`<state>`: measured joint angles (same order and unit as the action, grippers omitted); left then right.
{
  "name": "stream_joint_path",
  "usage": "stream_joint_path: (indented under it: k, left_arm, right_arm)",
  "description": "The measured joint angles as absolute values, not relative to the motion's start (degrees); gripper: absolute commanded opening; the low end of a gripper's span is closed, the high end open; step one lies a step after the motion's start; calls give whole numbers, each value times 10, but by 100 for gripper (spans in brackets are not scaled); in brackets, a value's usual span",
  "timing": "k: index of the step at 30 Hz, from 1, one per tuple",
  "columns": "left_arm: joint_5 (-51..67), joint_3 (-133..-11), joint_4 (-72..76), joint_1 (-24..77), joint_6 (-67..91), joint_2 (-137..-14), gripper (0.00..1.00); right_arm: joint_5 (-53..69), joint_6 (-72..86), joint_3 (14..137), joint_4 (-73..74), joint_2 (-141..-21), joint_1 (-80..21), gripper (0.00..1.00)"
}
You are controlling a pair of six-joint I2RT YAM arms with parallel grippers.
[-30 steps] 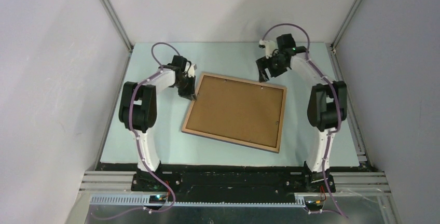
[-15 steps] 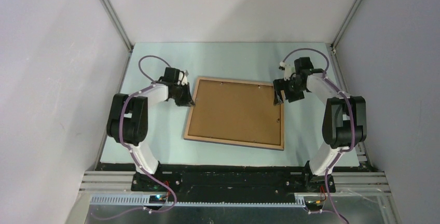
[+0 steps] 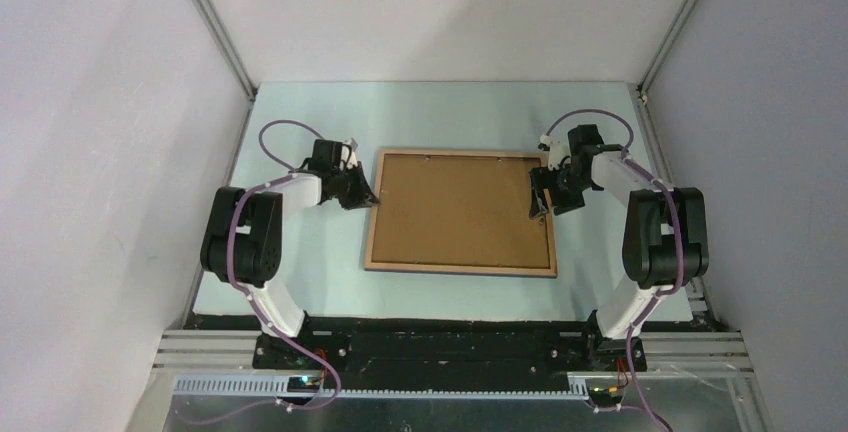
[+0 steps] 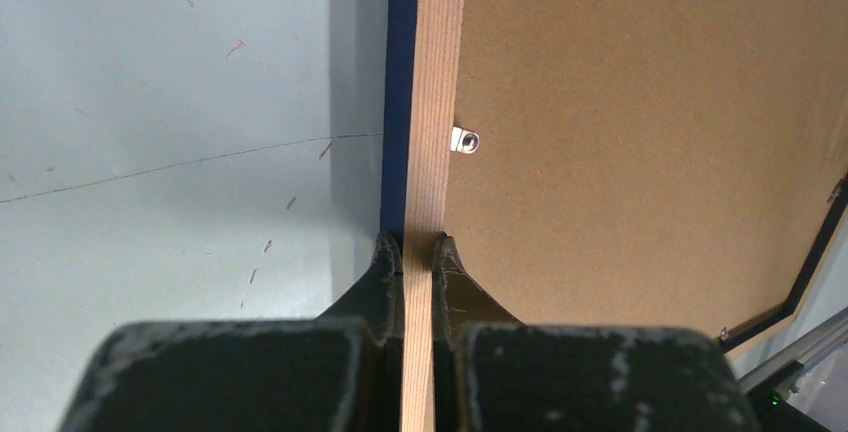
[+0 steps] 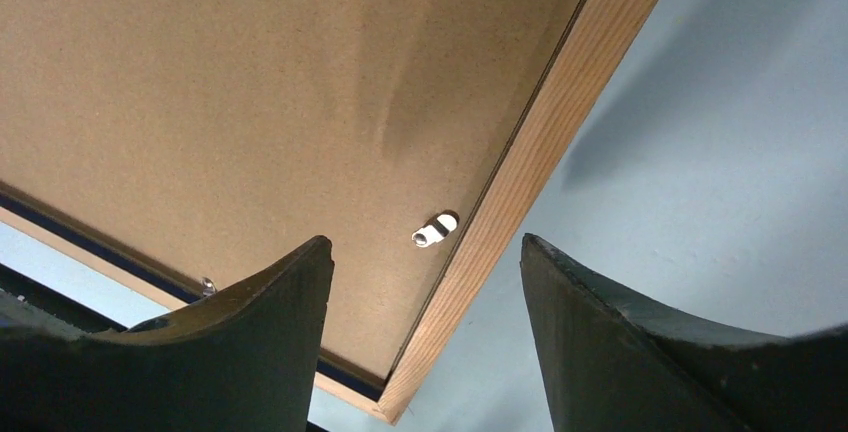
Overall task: Put the photo into the frame
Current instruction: Adjust the photo frame at the center of the board, then install the photo frame at the center of the board.
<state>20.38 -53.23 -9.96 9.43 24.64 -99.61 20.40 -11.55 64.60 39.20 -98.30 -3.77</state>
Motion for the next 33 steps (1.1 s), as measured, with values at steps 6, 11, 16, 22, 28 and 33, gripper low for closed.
stream_joint_path:
  k: [6,11,16,22,28,33]
  left_arm:
    - [214,-526,-86,94,257,-996,0]
    - [214,-526,-86,94,259,-996,0]
    - [214,-526,-86,94,259,-996,0]
    - [214,-526,-86,94,259,-996,0]
    - [215,-526,-86,94,259,-996,0]
    - [216,-526,-85,93,259,-996,0]
  right_arm:
    - [207,-114,646,389,-1003,-31,64]
    - [201,-110,646,385,-1013,-30,59]
    - [193,-109,646,378,-1021,-30,53]
    - [183,-107,646,372,-1027,-30,48]
    - [176,-105,646,370,-1028,-30,42]
    - [170,-105,646,370,-1029,-29,37]
